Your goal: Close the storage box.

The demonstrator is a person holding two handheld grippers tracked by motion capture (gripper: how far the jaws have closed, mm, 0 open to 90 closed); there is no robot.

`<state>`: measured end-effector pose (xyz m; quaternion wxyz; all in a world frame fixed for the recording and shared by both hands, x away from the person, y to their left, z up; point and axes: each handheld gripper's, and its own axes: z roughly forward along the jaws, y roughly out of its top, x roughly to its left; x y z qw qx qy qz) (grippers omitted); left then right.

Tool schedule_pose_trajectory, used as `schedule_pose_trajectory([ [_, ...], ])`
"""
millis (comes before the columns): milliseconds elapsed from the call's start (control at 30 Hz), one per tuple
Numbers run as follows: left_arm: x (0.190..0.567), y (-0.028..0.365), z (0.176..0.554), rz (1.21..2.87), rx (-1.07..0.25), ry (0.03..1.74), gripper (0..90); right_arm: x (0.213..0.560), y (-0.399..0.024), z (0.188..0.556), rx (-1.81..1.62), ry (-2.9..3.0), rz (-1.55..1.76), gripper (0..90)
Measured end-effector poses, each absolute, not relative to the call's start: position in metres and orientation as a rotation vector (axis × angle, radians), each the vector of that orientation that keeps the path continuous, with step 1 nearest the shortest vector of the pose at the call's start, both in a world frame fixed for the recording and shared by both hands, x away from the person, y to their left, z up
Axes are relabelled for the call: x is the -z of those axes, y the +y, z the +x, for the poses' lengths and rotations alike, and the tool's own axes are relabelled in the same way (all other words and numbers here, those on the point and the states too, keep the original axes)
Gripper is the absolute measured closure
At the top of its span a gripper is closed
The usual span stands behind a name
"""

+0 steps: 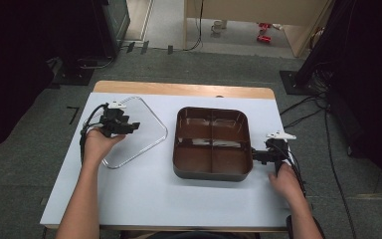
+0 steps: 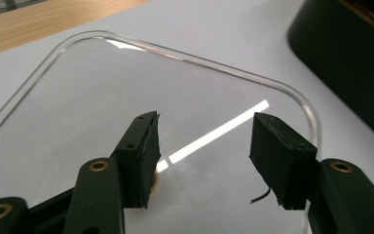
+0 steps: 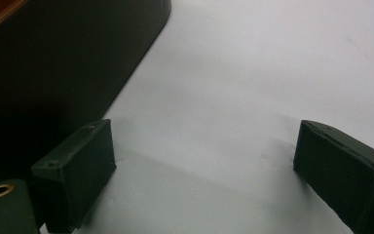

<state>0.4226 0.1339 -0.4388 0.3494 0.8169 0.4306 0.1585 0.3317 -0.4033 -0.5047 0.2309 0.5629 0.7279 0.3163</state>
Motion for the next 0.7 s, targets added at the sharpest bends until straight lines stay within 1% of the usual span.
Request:
schedule_pose_trajectory([
  [100,0.446,0.143,0.428,2.106,-0.434,1.165,43.8,0.505,-0.403,0.332,-0.87,2.001,1.55,7.4],
  [300,0.454,0.151,0.43,2.103,-0.461,1.191,44.0,0.505,-0.403,0.332,-0.871,2.001,1.55,7.4],
  [400,0.462,0.157,0.434,2.086,-0.438,1.231,44.3,0.505,-0.403,0.332,-0.87,2.001,1.549,7.4],
  [567,0.467,0.158,0.435,2.088,-0.44,1.248,45.6,0.505,-0.403,0.332,-0.871,2.001,1.55,7.4],
  [700,0.472,0.159,0.437,2.086,-0.429,1.266,48.3,0.505,-0.403,0.332,-0.871,2.001,1.55,7.4],
])
